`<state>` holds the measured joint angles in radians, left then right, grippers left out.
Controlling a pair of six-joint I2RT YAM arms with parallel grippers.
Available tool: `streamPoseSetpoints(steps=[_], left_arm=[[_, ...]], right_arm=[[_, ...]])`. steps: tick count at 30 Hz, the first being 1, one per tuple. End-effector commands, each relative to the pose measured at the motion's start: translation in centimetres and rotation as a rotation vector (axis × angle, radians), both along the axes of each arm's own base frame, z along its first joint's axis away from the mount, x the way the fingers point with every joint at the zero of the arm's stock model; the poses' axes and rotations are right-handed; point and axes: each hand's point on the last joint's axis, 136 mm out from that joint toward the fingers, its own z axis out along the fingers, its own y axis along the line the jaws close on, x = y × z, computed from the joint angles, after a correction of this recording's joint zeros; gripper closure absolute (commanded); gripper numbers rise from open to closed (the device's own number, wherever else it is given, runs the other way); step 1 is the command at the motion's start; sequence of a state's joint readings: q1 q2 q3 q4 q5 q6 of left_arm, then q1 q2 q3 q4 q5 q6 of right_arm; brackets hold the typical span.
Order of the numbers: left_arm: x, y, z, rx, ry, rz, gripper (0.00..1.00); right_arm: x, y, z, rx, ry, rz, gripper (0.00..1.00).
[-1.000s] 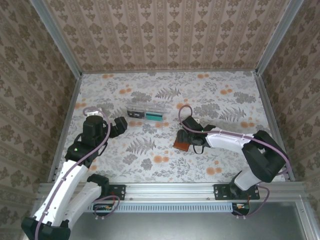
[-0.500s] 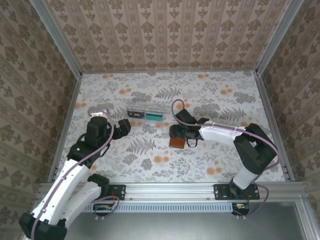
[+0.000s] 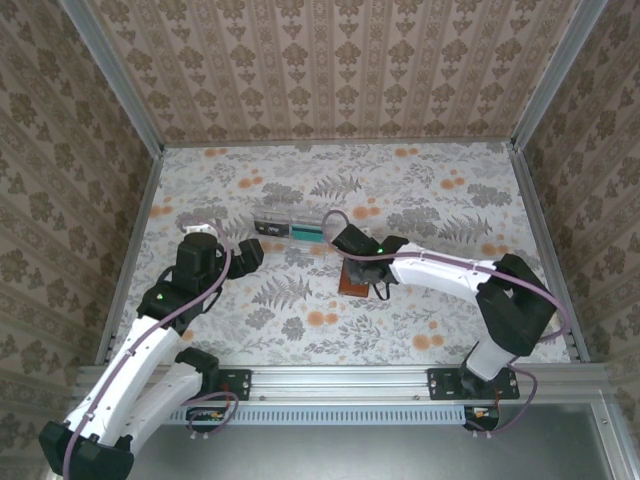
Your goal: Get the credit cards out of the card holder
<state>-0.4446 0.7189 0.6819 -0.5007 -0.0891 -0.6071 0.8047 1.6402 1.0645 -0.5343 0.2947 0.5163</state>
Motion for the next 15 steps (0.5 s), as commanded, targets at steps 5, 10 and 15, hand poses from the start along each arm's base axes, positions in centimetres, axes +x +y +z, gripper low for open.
streamPoseSetpoints(steps=[5, 10, 15], left_arm=[[0.1, -0.3, 0.6, -0.011, -0.019, -0.01, 0.0], [0.1, -0.3, 0.6, -0.011, -0.022, -0.008, 0.0], [0.2, -0.3, 0.4, -0.006, -0.016, -0.008, 0.0]], right_arm=[[0.5, 0.1, -1.5, -0.109, 0.041, 0.024, 0.6], [0.3, 0.4, -2.4, -0.108, 0.063, 0.027, 0.59], [0.2, 0.6, -3.6, -0.116, 0.087, 0.025, 0.59]])
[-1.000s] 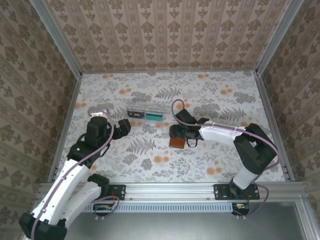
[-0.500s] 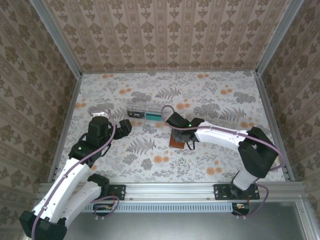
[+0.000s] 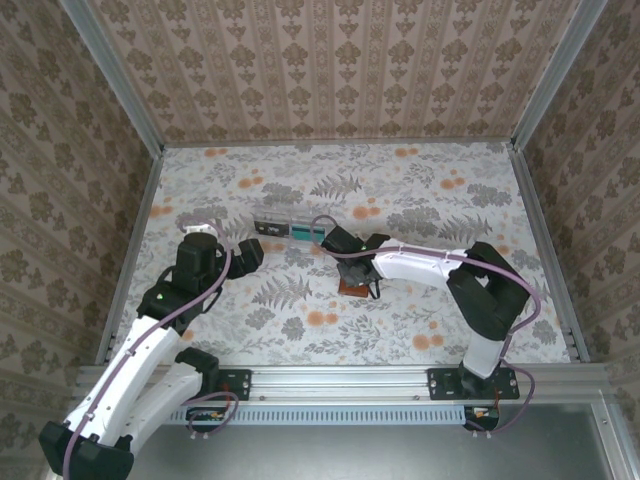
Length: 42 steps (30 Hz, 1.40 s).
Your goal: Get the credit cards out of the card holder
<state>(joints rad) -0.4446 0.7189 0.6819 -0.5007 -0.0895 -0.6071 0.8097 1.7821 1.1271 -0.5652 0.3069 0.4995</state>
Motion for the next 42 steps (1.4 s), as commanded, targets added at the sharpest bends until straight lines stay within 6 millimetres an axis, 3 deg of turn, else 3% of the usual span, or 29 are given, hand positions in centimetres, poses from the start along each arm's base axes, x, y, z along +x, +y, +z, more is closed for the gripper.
streamPoseSetpoints(steps=[1, 10, 16, 21, 24, 27, 31, 34, 38, 39, 42], left_arm=[[0.2, -0.3, 0.4, -0.006, -0.015, -0.007, 0.0], [0.1, -0.2, 0.4, -0.007, -0.012, -0.008, 0.0], [0.0, -0.3, 0.2, -0.008, -0.01, -0.01, 0.0], [0.0, -0.4, 0.3, -0.011, -0.01, -0.014, 0.0], [-0.1, -0.5, 0.2, -0.02, -0.004, -0.019, 0.0], [-0.2, -1.1, 0.1, -0.051, 0.001, -0.037, 0.01], [-0.6, -3.3, -0.1, -0.142, 0.012, -0.099, 0.17], [-0.8, -5.1, -0.5, -0.229, 0.019, -0.134, 0.46], [-1.2, -8.0, -1.6, -0.304, 0.034, -0.171, 0.95], [-1.3, -8.7, -1.9, -0.312, 0.037, -0.182, 1.0], [-1.6, -11.1, -2.8, -0.324, 0.049, -0.2, 1.0]], right_arm=[[-0.2, 0.3, -0.6, -0.019, 0.024, 0.007, 0.59], [-0.5, 0.2, -0.9, -0.057, 0.025, 0.013, 0.59], [-0.6, -0.2, -0.5, -0.117, 0.001, 0.02, 0.78], [-0.6, 0.0, -0.2, -0.105, -0.009, 0.022, 0.85], [-0.6, 0.2, -0.2, -0.089, -0.01, 0.029, 1.0], [-0.6, 0.5, 0.2, -0.055, -0.024, 0.035, 1.0], [-0.7, 1.2, 1.2, 0.012, -0.05, 0.053, 1.0], [-0.8, 1.9, 2.2, 0.075, -0.066, 0.065, 1.0], [-1.3, 2.8, 3.4, 0.165, -0.074, 0.084, 1.0], [-1.4, 3.0, 3.7, 0.182, -0.077, 0.087, 1.0], [-1.7, 3.6, 4.3, 0.235, -0.079, 0.102, 1.0]])
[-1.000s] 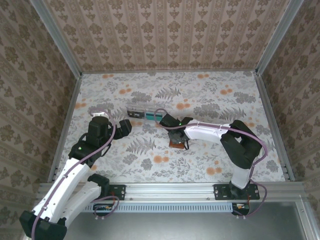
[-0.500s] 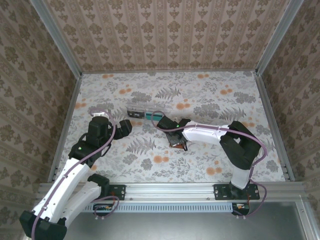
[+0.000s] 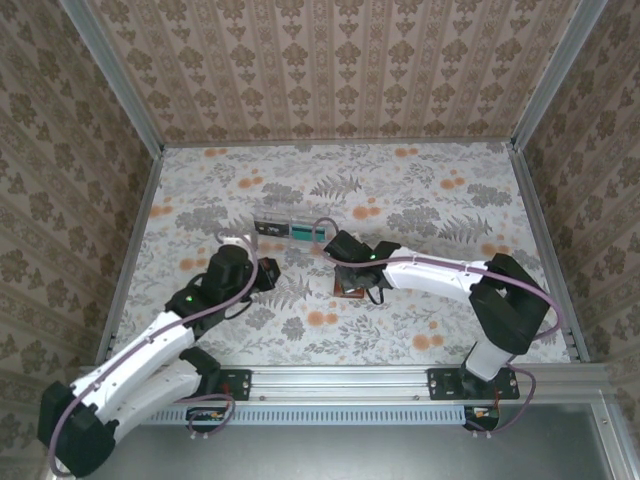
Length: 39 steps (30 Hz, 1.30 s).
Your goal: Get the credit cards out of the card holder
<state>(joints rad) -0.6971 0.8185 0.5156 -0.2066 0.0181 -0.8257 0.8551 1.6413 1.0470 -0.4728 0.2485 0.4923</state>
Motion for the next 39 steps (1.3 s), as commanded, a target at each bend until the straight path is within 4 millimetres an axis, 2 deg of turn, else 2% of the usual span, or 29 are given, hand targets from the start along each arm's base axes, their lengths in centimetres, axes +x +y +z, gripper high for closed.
streamPoseSetpoints(steps=[1, 5, 10, 16, 24, 30, 32, 35, 39], left_arm=[[0.6, -2.9, 1.1, -0.114, -0.037, 0.017, 1.0], [0.5, -5.4, -0.6, -0.124, -0.022, 0.034, 1.0], [0.5, -8.2, -2.5, -0.15, 0.008, 0.041, 1.0], [0.5, -10.3, -4.9, -0.196, 0.087, 0.037, 1.0], [0.1, -12.7, -7.4, -0.22, 0.16, -0.002, 1.0], [-0.2, -13.4, -10.1, -0.239, 0.226, 0.008, 1.0], [-0.6, -13.2, -11.7, -0.202, 0.268, 0.028, 1.0], [-1.1, -11.8, -14.5, -0.132, 0.355, 0.108, 1.0], [-1.9, -9.4, -16.7, -0.065, 0.412, 0.201, 1.0]], right_arm=[[-0.3, 1.4, 1.6, 0.101, -0.019, 0.035, 1.0], [-0.6, 1.5, 1.4, 0.134, -0.024, 0.045, 1.0], [-0.9, 1.7, -0.2, 0.159, -0.003, 0.03, 1.0], [-1.1, 2.0, -1.4, 0.184, 0.016, 0.021, 1.0], [-1.0, 2.4, -1.4, 0.199, 0.018, 0.02, 1.0], [-1.1, 2.2, -1.8, 0.195, 0.028, 0.014, 1.0], [-1.1, 2.1, -1.7, 0.194, 0.027, 0.011, 1.0], [-1.1, 1.9, -1.4, 0.192, 0.017, 0.004, 1.0], [-1.1, 0.8, -0.6, 0.189, -0.006, -0.017, 1.0]])
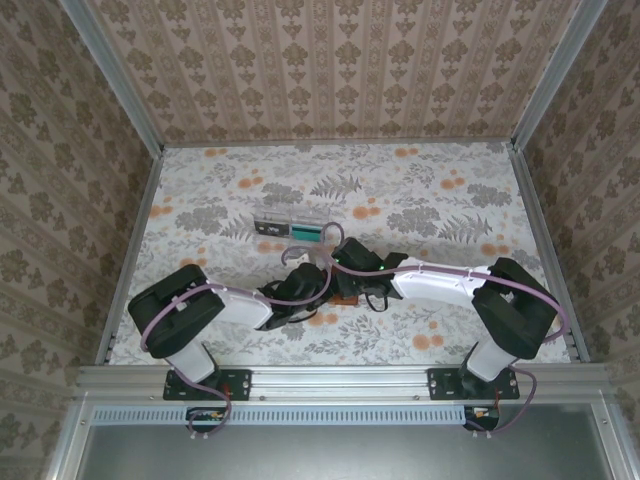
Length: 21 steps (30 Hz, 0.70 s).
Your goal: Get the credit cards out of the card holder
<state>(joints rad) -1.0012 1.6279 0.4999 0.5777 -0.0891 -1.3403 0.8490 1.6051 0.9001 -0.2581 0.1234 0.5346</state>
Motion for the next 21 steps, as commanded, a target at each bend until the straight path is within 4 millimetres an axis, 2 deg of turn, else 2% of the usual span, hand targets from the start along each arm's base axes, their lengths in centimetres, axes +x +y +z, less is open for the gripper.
streamPoseSetpoints(steps=[1, 9, 11, 14, 17, 19, 21], left_arm=[[-2.1, 4.0, -5.3, 0.186, 0.161, 0.089, 1.0], [-2.5, 6.0, -6.4, 0.257, 0.19, 0.143, 1.0], [-2.4, 5.6, -6.2, 0.241, 0.175, 0.125, 1.0], [-1.9, 4.1, -4.7, 0.203, 0.127, 0.075, 1.0], [-1.2, 3.0, -2.2, 0.156, 0.052, 0.04, 1.0], [-1.0, 2.8, -0.4, 0.132, 0.006, 0.025, 1.0], [-0.8, 3.1, 1.4, 0.125, -0.032, 0.028, 1.0]], right_arm=[[0.1, -1.0, 1.4, 0.018, -0.036, -0.041, 1.0], [0.0, -4.5, 1.9, -0.006, -0.051, -0.101, 1.0], [-0.2, -4.9, 1.9, -0.003, -0.051, -0.098, 1.0], [-0.2, -4.5, 2.1, -0.001, -0.054, -0.071, 0.98], [-0.1, -3.7, 2.8, -0.01, -0.082, -0.044, 0.73], [0.2, -3.4, 2.9, -0.019, -0.087, -0.038, 0.64], [0.4, -2.9, 3.0, -0.029, -0.084, -0.023, 0.6]])
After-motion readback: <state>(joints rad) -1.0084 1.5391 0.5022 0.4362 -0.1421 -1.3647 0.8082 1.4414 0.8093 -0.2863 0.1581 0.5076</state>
